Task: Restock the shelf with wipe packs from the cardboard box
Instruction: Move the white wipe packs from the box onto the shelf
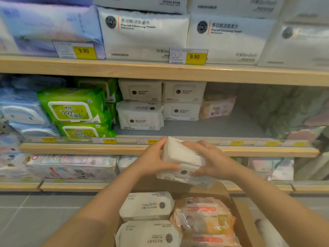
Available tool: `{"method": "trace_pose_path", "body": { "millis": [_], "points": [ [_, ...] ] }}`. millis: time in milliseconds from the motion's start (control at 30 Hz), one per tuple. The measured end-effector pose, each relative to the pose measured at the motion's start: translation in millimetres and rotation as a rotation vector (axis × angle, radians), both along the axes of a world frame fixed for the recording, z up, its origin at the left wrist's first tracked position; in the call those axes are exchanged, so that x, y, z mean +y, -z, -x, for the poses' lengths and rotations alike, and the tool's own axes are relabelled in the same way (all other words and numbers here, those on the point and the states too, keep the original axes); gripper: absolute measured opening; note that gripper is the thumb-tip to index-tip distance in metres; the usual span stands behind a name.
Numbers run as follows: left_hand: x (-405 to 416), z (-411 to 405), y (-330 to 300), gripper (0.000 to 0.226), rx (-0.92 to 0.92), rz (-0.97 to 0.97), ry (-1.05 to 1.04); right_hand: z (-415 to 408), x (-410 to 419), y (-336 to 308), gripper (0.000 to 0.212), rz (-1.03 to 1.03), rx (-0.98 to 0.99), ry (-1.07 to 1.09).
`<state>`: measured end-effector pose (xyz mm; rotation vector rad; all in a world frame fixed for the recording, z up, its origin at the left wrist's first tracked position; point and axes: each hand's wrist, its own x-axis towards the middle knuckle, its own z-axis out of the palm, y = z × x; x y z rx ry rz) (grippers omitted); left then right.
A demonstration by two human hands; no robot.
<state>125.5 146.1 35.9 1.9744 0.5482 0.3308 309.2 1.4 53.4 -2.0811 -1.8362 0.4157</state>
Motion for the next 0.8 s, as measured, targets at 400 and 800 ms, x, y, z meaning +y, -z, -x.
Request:
{"method": "trace_pose_path", "body": {
  "millis": [400, 800],
  "points": [
    [148.5, -45.1, -11.9, 0.067, 0.59, -0.884, -0.224, -67.3, 71.7, -69.8, 0.089, -0.056, -0.338, 0.136],
    [166.0, -60.3, 45.0, 0.092, 0.562, -1.101, -0.351, -106.9, 188.8, 5.9, 0.077, -0.017, -0.335, 0.159]
  ]
}}
